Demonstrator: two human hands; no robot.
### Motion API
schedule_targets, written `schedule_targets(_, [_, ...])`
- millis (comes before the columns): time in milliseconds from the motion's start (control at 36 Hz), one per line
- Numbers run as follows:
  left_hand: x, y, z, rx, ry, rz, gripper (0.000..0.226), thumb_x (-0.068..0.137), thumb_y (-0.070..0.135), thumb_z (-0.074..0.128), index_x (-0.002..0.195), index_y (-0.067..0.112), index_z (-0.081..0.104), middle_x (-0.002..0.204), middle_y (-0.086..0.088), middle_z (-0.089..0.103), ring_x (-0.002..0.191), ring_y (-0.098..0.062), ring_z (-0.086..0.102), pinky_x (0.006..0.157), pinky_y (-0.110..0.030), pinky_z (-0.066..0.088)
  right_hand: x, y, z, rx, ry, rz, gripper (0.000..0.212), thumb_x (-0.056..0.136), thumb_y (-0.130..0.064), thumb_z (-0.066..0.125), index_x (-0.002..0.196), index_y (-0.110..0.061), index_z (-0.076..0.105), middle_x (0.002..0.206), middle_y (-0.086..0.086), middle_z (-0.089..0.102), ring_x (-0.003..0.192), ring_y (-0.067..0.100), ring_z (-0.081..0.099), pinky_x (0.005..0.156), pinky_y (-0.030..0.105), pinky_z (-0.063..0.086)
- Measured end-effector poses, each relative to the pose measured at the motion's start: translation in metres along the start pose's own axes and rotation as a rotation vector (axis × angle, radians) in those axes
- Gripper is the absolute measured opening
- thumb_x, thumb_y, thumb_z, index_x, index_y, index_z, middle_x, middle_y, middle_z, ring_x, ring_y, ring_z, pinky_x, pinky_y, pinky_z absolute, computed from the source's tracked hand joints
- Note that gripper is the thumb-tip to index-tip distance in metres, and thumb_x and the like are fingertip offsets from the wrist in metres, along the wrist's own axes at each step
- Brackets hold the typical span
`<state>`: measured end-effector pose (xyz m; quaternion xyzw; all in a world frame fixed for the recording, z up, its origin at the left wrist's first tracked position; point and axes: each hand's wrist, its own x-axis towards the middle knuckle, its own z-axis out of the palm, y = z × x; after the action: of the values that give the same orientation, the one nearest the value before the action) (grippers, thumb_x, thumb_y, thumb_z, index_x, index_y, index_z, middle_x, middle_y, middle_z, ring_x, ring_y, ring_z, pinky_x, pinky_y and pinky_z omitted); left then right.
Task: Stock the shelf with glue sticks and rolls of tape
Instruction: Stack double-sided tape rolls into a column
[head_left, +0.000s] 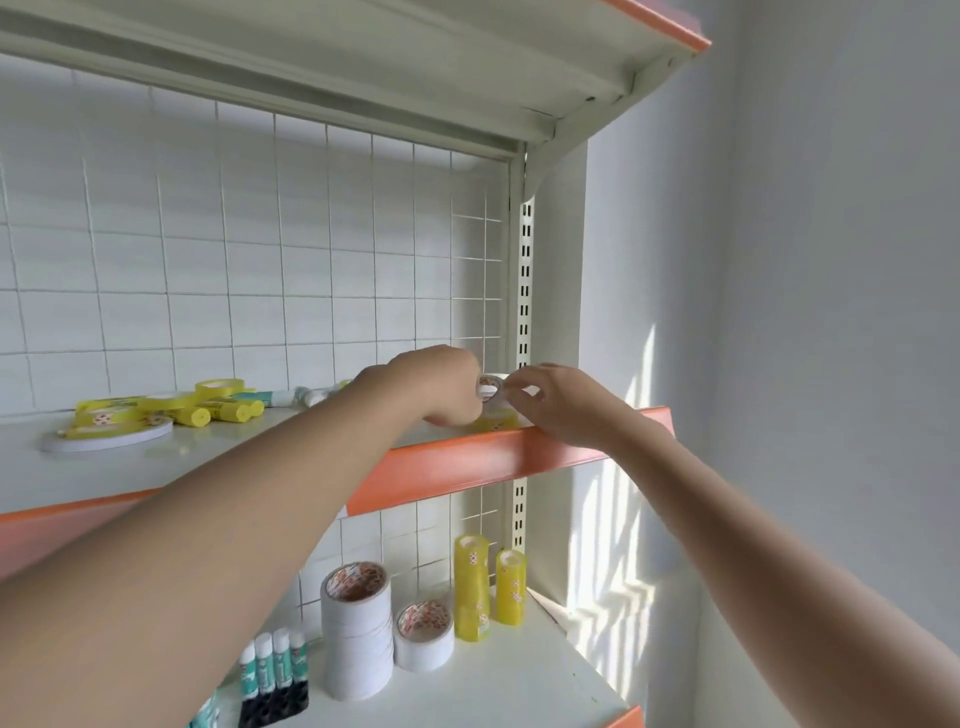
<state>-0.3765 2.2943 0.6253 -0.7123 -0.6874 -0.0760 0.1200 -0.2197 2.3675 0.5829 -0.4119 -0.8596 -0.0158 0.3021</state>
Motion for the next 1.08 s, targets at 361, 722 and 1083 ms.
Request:
schedule_targets(361, [0.019, -0.002, 0.017, 0.105, -0.021, -0.047, 0.007, 0.092, 0.023, 0.052, 0.09, 0.02, 0.058, 0.1, -0.002, 0.06, 0.09, -0.024, 0.055, 0.065, -0.028, 0.036, 0.055, 0.029, 0.01, -0.085, -0.191, -0.046, 0.038, 0.1, -0.017, 0.043, 0.138, -0.017, 0.049, 0.14, 0.004, 0.053, 0.127, 0.025, 0.048, 0.103, 0.033, 0.039])
schedule_targets(722, [-0.001, -0.02, 0.008, 0.181, 0.112, -0.09, 0.012, 0.099, 0.027, 0.051, 0.099, 0.015, 0.054, 0.099, -0.005, 0.058, 0.089, -0.026, 0.055, 0.065, -0.031, 0.036, 0.077, 0.021, 0.008, -0.222, -0.25, -0.09, 0.028, 0.098, -0.027, 0.053, 0.122, -0.018, 0.064, 0.118, 0.005, 0.053, 0.108, 0.024, 0.054, 0.092, 0.033, 0.044])
schedule_targets(1083, [-0.05, -0.038, -0.006, 0.153, 0.438, 0.027, 0.013, 0.097, 0.026, 0.054, 0.094, 0.014, 0.057, 0.092, 0.0, 0.055, 0.094, -0.026, 0.05, 0.066, -0.033, 0.036, 0.048, -0.019, 0.006, -0.178, 0.095, -0.189, 0.012, 0.099, -0.027, 0.046, 0.091, -0.019, 0.052, 0.1, 0.004, 0.06, 0.086, 0.027, 0.054, 0.067, 0.033, 0.038])
